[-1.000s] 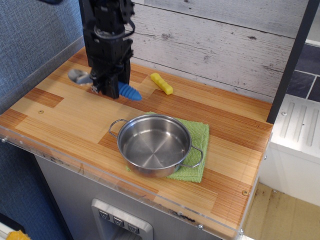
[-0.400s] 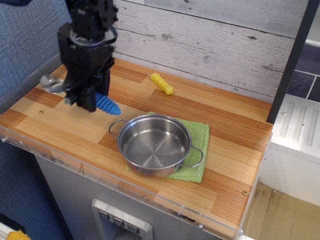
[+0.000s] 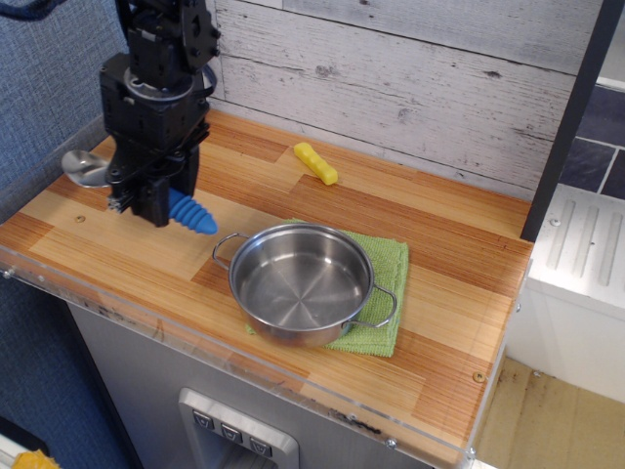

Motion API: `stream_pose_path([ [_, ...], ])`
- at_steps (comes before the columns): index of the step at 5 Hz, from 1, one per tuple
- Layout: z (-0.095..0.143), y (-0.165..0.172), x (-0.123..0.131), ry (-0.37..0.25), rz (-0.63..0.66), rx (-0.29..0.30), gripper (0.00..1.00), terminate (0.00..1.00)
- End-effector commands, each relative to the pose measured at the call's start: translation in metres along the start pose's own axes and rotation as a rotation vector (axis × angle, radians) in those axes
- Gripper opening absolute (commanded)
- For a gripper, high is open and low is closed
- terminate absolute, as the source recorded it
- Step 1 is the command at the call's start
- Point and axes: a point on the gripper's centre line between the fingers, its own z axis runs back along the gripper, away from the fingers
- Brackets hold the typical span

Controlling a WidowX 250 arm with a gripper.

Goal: Place the blue spoon next to the metal pot

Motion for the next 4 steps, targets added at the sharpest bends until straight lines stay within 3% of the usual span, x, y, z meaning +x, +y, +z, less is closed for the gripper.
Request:
stream_pose_path([
  [1,-0.008,-0.001,0.016,-0.032,-0.011,0.016,0.0,0.0],
  [4,-0.037,-0.002,0.015,-0.009,-0.049,0.043,0.0,0.0],
])
